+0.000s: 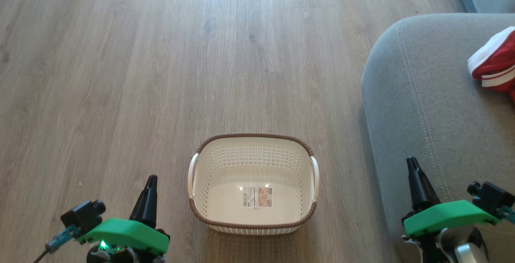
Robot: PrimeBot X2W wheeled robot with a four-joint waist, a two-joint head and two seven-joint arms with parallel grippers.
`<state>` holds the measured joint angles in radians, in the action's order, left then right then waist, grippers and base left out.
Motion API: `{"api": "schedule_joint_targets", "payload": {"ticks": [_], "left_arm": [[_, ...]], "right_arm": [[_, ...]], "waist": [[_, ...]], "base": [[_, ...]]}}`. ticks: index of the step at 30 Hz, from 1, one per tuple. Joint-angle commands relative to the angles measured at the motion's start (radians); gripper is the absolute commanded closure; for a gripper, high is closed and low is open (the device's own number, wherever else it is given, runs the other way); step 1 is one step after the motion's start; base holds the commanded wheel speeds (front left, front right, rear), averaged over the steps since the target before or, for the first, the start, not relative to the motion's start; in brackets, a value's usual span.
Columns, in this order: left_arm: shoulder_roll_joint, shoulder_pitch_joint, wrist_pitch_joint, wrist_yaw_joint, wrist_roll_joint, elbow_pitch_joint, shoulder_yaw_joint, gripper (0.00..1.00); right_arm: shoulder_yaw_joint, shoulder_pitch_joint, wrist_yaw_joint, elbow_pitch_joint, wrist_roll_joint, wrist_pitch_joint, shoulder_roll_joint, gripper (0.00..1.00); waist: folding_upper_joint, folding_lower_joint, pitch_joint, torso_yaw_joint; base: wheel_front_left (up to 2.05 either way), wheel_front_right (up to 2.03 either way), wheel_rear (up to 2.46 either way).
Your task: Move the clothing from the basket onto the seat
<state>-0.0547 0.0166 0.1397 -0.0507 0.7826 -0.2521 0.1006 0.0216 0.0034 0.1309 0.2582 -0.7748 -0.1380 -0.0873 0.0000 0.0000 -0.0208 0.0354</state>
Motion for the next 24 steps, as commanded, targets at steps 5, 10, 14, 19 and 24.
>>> {"api": "schedule_joint_targets", "payload": {"ticks": [5, 10, 14, 19, 24], "left_arm": [[-0.007, -0.052, -0.018, -0.013, 0.062, 0.024, -0.028, 1.00], [-0.007, -0.056, -0.033, -0.018, 0.114, 0.023, -0.039, 1.00], [-0.007, -0.060, -0.044, -0.021, 0.155, 0.022, -0.048, 1.00], [-0.007, -0.065, -0.059, -0.025, 0.206, 0.021, -0.059, 1.00], [-0.008, -0.069, -0.073, -0.030, 0.258, 0.020, -0.070, 1.00]], "right_arm": [[-0.008, -0.056, 0.000, -0.029, -0.064, 0.016, -0.002, 1.00], [-0.015, -0.060, 0.000, -0.028, -0.117, 0.031, 0.000, 1.00], [-0.021, -0.063, 0.000, -0.027, -0.158, 0.042, 0.001, 1.00], [-0.028, -0.066, 0.000, -0.026, -0.210, 0.056, 0.002, 1.00], [-0.035, -0.070, 0.000, -0.025, -0.262, 0.071, 0.004, 1.00]], "waist": [[0.0000, 0.0000, 0.001, -0.002], [0.0000, 0.0000, 0.002, -0.004], [0.0000, 0.0000, 0.003, -0.006], [0.0000, 0.0000, 0.004, -0.008], [0.0000, 0.0000, 0.005, -0.010]], "base": [[0.00, 0.00, 0.00], [0.00, 0.00, 0.00], [0.00, 0.00, 0.00], [0.00, 0.00, 0.00], [0.00, 0.00, 0.00]]}}
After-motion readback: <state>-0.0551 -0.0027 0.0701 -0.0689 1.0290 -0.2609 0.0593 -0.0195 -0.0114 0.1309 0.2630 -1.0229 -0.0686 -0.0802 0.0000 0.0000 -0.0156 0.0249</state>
